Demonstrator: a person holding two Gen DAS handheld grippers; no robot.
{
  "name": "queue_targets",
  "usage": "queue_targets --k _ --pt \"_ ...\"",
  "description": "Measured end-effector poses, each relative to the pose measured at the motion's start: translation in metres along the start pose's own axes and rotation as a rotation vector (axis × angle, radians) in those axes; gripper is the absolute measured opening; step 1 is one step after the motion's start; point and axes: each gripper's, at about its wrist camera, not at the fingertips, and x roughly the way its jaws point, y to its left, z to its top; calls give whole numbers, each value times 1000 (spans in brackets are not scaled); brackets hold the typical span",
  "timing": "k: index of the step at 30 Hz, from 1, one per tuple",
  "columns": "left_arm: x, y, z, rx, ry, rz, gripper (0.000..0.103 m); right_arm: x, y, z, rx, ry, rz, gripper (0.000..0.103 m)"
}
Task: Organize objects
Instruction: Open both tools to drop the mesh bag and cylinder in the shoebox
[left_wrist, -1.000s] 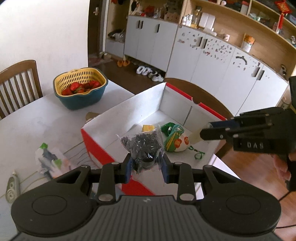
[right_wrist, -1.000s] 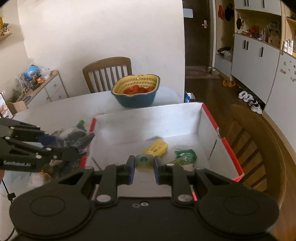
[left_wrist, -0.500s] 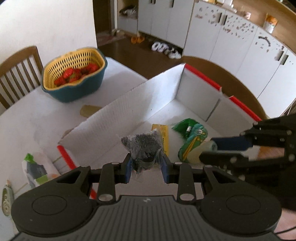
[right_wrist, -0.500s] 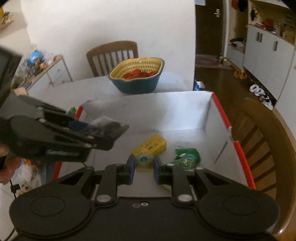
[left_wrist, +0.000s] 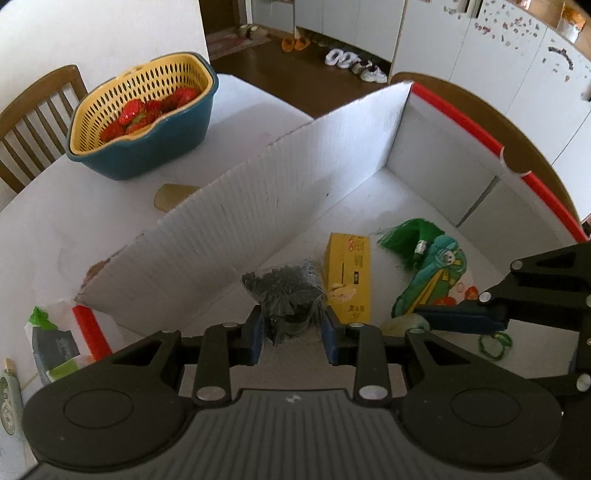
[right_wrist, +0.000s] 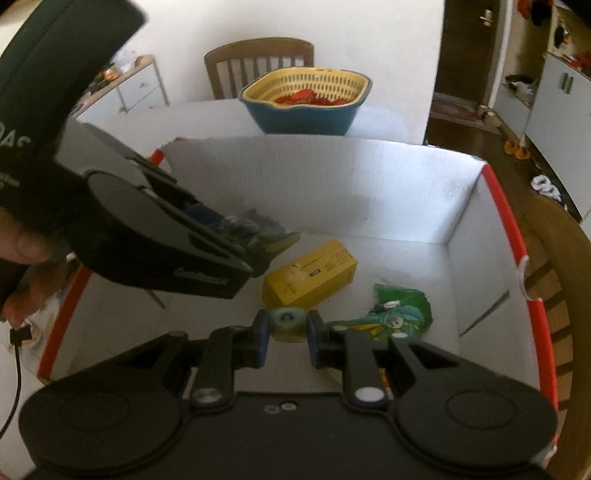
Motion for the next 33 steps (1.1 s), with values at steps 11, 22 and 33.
queue_targets --k 11,22,33 --pt "8 5 -1 -80 21 -32 32 5 -4 -7 -98 88 16 19" --pt "4 3 -3 -110 29 -39 58 -1 -11 -13 -99 131 30 26" --pt "-20 -5 -9 -102 -22 -71 58 -24 -19 -12 -15 66 35 40"
